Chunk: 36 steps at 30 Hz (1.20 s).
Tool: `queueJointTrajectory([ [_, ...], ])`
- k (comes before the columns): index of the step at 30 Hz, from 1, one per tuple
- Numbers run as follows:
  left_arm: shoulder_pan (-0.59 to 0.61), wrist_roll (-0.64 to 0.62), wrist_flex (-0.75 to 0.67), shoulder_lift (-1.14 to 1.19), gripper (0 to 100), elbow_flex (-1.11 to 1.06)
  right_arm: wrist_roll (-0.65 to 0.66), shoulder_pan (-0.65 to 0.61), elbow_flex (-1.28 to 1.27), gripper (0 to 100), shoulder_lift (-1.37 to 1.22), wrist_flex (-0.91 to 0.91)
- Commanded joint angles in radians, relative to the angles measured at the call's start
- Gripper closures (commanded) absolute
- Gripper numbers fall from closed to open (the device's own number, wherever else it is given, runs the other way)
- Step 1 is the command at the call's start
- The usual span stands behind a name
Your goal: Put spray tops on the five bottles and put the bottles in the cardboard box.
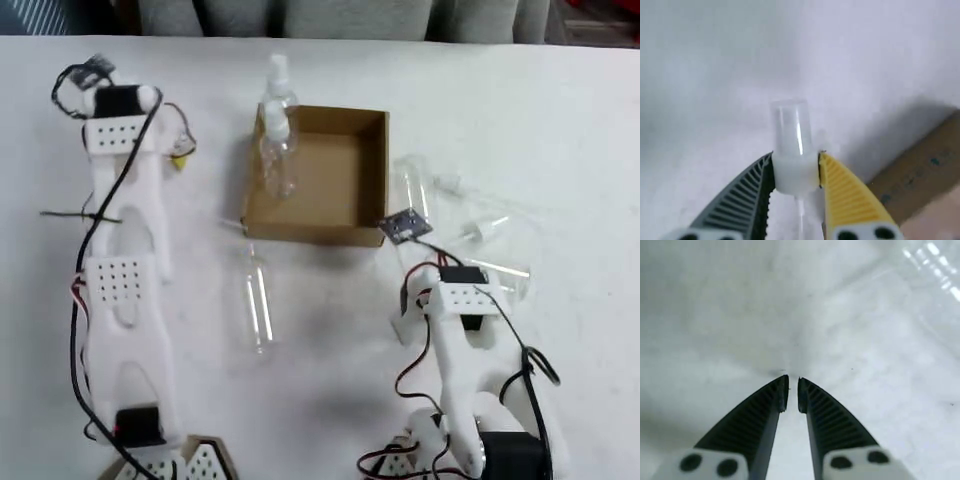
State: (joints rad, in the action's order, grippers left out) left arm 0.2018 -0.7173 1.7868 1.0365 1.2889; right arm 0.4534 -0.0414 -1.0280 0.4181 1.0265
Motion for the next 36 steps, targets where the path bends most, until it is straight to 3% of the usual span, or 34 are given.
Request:
queueJointTrajectory([
  [1, -0.09, 0.014, 0.005, -0.329, 98, -0.29, 0.014, 0.019, 0.003, 98.1, 0.025, -0.012],
  [6, -0.217, 0.061, -0.002, -0.622, 98, -0.617, 0.014, 0.021, 0.003, 98.1, 0.025, -0.012],
  [10, -0.384, 0.092, -0.041, -0.799, 98, -0.868, 0.014, 0.067, 0.009, 98.1, 0.025, -0.012],
  [21, -0.791, 0.084, -0.557, -0.931, 98, -1.427, 0.014, 0.266, 0.009, 98.1, 0.03, -0.012],
  [28, -0.877, 0.094, -0.868, -0.929, 98, -1.639, 0.012, 0.355, 0.011, 98.1, 0.033, -0.028],
  [32, -0.898, 0.175, -0.901, -0.929, 83, -1.66, 0.012, 0.352, 0.011, 98.1, 0.027, -0.039],
  [36, -0.9, 0.109, -0.867, -0.935, 62, -1.695, 0.014, 0.352, 0.011, 98.1, 0.025, -0.039],
])
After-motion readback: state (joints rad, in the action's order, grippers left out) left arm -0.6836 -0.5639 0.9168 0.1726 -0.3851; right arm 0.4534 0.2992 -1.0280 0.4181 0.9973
